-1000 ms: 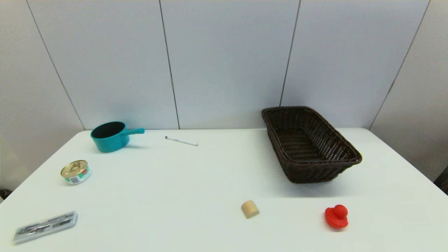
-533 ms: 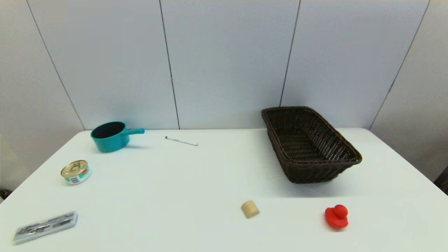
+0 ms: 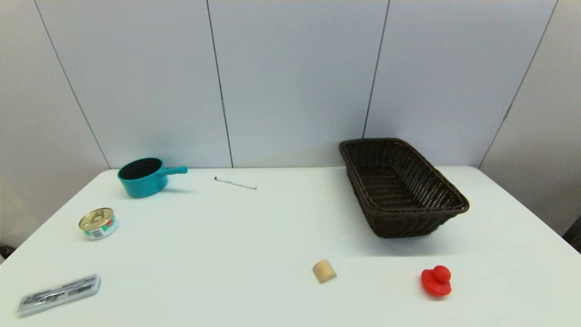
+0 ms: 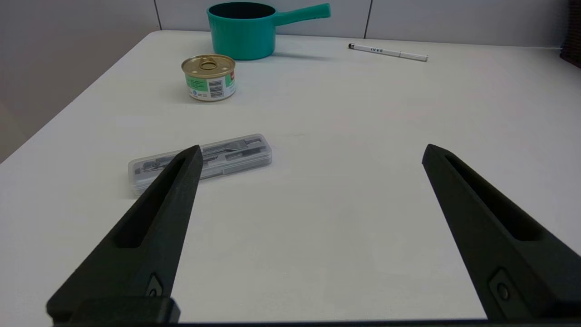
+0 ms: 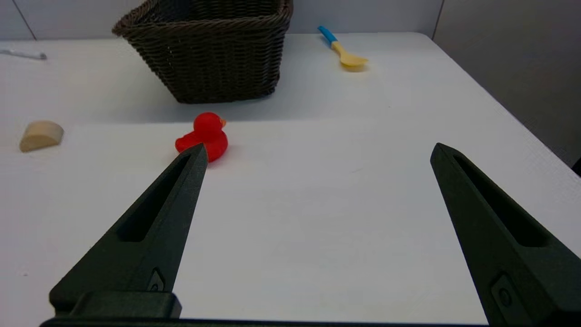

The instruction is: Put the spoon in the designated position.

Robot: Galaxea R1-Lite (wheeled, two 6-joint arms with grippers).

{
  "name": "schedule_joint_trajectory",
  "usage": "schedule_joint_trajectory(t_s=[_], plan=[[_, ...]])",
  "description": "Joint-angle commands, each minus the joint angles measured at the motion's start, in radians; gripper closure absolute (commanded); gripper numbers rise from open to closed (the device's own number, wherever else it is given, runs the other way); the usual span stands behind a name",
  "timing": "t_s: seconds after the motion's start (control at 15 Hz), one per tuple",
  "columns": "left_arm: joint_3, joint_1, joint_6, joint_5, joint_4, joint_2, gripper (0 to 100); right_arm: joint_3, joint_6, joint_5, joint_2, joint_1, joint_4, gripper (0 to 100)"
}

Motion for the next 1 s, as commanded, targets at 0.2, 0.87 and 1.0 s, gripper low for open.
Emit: schedule_joint_trajectory(t_s=[0.2,0.87,1.0], plan=[[0.002,0.000,0.000,-0.001,0.000,0.001,0,0.000,0.016,-0.008,-0.004,0.000,0.001,0],[0.002,0.000,0.000,-0.001,0.000,0.001,0,0.000,0.016,-0.011,-0.004,0.000,0.001,0],[0.002,0.000,0.000,-0.001,0.000,0.001,0,-0.001,0.016,-0.011,-0.004,0.000,0.001,0]])
